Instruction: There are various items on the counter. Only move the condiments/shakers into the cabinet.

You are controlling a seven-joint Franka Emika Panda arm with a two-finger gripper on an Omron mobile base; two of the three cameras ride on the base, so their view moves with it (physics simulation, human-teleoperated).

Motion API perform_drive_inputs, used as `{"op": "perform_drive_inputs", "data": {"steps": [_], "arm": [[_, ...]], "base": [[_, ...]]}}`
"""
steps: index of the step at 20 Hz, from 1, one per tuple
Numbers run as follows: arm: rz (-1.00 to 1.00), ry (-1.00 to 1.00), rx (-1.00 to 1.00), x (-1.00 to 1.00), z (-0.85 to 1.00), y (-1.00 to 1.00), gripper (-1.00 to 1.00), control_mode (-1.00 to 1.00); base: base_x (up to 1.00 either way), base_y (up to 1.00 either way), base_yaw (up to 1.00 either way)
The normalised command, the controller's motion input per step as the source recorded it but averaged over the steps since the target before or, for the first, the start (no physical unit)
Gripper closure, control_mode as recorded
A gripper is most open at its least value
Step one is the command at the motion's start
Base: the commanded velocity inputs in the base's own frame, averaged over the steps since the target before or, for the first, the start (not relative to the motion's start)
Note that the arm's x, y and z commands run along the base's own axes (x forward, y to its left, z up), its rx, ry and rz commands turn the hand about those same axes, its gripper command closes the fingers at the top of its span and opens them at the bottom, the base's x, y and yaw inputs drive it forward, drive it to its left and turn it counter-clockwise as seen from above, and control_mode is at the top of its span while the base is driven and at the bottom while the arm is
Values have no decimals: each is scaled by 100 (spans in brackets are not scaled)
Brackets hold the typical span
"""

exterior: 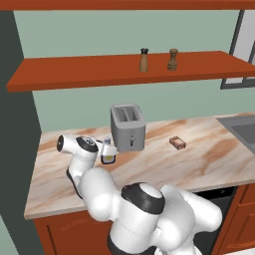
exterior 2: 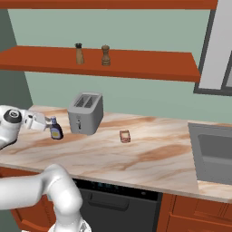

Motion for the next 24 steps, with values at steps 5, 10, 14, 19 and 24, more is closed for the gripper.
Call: {"op": "perform_drive_inputs", "data": {"steps": [5,10,14,19,24], "arm": [[0,2,-1,15,-1,0,-100,-100],[0,3,-1,12,-4,1,-100,-100],[0,6,-4,0,-10,12,-100,-100],[0,2,-2,2,-2,7,-100,-100],[0,0,0,4,0,0,-100,-100]], "base": [[0,0,0],[0,0,0],[0,0,0],[0,0,0],[0,0,0]]}}
